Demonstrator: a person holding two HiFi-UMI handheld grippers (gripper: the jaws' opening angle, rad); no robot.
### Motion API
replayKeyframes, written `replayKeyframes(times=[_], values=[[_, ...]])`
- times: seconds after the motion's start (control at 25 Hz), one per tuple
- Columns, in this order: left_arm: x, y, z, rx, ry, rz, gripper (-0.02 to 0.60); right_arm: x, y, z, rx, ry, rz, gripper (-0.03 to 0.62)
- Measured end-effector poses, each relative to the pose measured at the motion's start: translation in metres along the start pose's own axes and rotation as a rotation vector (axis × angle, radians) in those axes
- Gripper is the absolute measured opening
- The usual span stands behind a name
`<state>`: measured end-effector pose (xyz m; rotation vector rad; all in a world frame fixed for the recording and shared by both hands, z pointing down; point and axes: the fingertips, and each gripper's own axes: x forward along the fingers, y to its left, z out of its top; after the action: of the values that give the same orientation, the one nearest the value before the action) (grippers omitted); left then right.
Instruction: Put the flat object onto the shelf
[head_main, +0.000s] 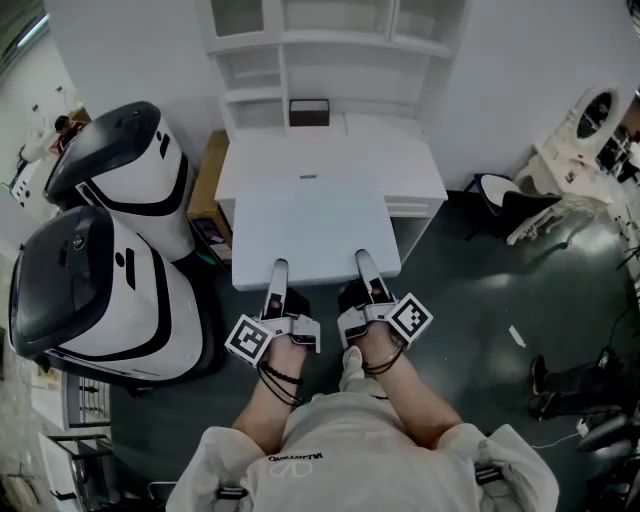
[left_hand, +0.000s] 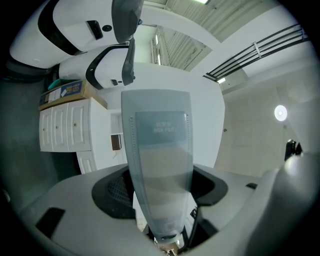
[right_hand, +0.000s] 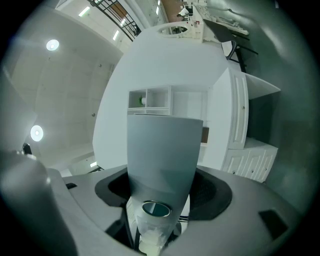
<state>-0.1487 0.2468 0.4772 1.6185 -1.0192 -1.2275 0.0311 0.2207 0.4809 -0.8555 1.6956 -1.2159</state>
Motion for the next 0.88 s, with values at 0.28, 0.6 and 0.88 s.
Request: replayKeyframes(times=[0.28,0.6,0.88], values=[[0.060,0.012,-0.012,0.031,-0.001,0.003,0.302,0.047,-0.016,0.041,0.033,0.004,0.015,0.311],[0.140,0.019,-0.041,0.056,-0.015,-0.005,0.302,0.100,-0.030,0.109,0.052,0.020,0.042,0.311],[0.187,0.022,-0.058,0.069,-0.037,-0.021,0.302,0.132,-0.037,0.149,0.047,0.045,0.059,0.311]])
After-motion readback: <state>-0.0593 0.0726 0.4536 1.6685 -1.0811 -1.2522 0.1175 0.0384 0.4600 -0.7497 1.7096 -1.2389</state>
